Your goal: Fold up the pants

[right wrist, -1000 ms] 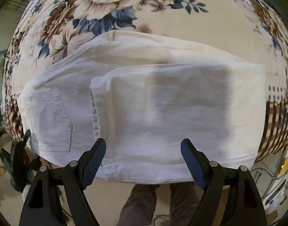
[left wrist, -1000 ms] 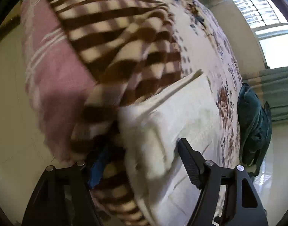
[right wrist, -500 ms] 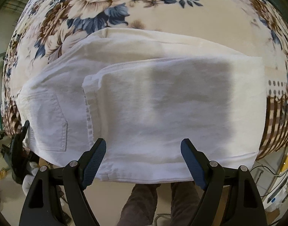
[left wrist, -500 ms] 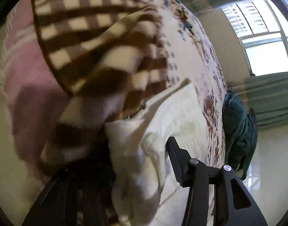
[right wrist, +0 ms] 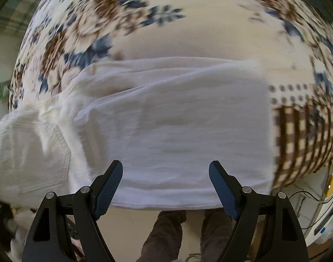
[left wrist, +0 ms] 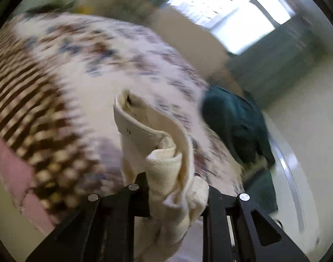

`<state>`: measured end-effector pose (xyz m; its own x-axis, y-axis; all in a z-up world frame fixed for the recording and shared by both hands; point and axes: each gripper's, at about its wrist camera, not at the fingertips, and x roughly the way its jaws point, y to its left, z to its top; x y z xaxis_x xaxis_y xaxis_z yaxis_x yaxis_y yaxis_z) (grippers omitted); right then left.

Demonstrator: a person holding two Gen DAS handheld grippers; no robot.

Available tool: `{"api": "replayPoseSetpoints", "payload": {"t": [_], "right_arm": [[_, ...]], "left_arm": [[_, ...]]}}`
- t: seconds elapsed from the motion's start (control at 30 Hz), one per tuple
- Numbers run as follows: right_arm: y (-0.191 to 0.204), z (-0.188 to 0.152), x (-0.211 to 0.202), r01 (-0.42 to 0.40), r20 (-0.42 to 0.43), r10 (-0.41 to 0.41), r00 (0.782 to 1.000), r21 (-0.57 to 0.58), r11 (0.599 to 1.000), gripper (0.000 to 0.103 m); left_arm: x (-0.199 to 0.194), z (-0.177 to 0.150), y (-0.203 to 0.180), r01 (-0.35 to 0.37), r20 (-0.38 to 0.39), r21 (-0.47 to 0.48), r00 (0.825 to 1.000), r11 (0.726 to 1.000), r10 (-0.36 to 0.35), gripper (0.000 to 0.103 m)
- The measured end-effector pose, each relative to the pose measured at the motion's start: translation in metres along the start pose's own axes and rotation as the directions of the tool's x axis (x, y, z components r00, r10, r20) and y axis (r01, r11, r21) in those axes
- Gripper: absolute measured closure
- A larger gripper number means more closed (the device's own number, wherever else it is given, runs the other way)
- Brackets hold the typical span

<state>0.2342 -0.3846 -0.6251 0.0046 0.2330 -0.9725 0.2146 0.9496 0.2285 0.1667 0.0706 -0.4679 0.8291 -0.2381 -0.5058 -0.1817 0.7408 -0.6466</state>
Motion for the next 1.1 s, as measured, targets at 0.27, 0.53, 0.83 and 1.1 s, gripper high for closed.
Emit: {"api": "replayPoseSetpoints", "payload": {"t": [0.27,0.53,0.83,1.1], "right_arm": [[-0.114,-0.001,-0.046,0.017,0.051,-0.022,0.998,0.097,0.995,0.02],[-0.193,0.008,-0.059,-0.052,0.061,0.043,0.997,0.152,0.987,0.019],[-0.149,0.021,-0.022,-0.312,-0.014,0.314,0.949,0.093,0.946,0.017],[-0.107,0.029,0.042,-0.358,-0.072,0.358,0.931,0.013,0.934,0.011]], "left_arm": [[0.04,-0.091,-0.146,0.17,-0.225,0.189,0.966,0.967,-0.126,0.087],[0.139,-0.222,-0.187,0.005,-0.598,0.374,0.766,0.927,0.237,0.078],[0.112,-0.191,-0.188,-0.12,-0.543,0.387,0.771,0.914,0.332,0.013],[0.098,-0.152,-0.138,-0.325,-0.44,0.375,0.762,0.868,0.475,0.013]]}}
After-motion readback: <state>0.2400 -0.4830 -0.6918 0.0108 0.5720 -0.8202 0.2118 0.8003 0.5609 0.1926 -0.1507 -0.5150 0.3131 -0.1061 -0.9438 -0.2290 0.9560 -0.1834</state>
